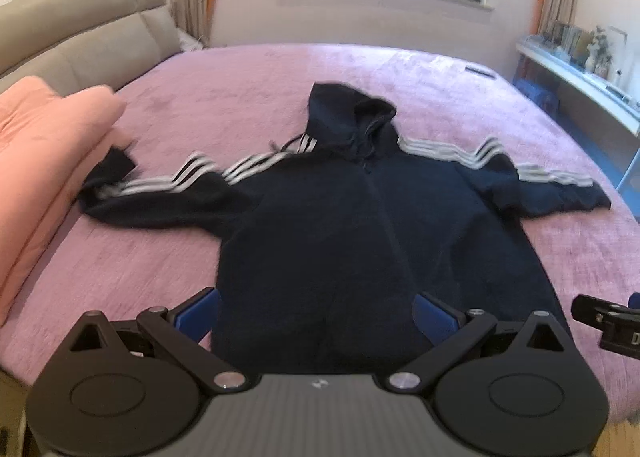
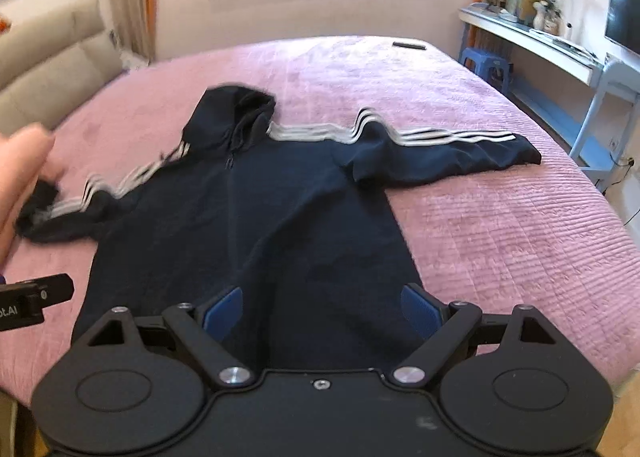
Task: Fold large clothes
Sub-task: 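Grasp the striped sleeve cuff with the right gripper and lift it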
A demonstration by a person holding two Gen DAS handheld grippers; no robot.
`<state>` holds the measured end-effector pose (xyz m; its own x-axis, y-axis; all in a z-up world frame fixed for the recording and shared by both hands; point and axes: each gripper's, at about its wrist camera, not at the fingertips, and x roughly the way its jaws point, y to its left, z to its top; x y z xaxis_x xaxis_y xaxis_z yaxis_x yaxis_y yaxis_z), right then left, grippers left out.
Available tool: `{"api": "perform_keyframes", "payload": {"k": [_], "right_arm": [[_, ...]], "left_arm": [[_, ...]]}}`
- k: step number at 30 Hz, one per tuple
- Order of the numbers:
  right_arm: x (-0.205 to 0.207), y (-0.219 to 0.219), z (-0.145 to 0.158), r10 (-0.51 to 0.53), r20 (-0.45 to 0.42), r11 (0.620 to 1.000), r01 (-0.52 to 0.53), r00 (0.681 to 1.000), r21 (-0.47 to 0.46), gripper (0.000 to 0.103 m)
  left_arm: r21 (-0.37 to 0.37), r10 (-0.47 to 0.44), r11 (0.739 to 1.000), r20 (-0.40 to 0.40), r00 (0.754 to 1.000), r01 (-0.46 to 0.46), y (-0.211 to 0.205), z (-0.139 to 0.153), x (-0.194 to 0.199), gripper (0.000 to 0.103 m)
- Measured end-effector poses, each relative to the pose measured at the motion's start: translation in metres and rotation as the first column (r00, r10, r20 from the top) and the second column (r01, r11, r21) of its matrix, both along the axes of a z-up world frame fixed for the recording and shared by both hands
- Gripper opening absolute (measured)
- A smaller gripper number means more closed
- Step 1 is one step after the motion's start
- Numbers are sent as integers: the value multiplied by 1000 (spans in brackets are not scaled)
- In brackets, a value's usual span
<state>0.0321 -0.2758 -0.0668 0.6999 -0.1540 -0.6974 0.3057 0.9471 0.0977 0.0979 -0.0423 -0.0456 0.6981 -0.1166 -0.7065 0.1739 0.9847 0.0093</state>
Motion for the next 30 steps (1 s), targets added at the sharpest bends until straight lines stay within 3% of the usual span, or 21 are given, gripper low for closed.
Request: {"api": "perform_keyframes", "payload": {"k": [3, 7, 11, 15, 18, 23, 30], "right_arm": [[31, -28, -33, -1, 56, 1000, 2, 998, -12, 102], [68, -78, -69, -104, 99, 995, 102, 990, 18, 102], [108, -125, -74, -161, 49, 987, 162, 986, -4, 102], [136, -189, -68, -243, 9, 969, 243, 970, 36, 102], [154, -251, -66, -335, -4, 942, 335, 942, 34, 102], [183, -364, -86, -447, -56, 881, 451, 893, 143, 102], [202, -477, -135, -592, -109, 728, 588, 799, 354, 102]], "left_arm": [[-41, -15, 999, 82, 997, 19, -11, -30, 35, 103], [-57, -20, 998, 169, 985, 30, -24, -82, 81, 99], [-58, -55, 996, 148, 987, 64, -35, -92, 123, 100], [-56, -47, 997, 59, 997, 51, -46, -83, 162, 101], [-63, -30, 998, 9, 1000, 30, -57, -70, 180, 101], [-41, 5, 999, -57, 998, -7, -84, -52, 208, 102], [-2, 58, 998, -95, 994, -59, -125, -45, 244, 101]]}}
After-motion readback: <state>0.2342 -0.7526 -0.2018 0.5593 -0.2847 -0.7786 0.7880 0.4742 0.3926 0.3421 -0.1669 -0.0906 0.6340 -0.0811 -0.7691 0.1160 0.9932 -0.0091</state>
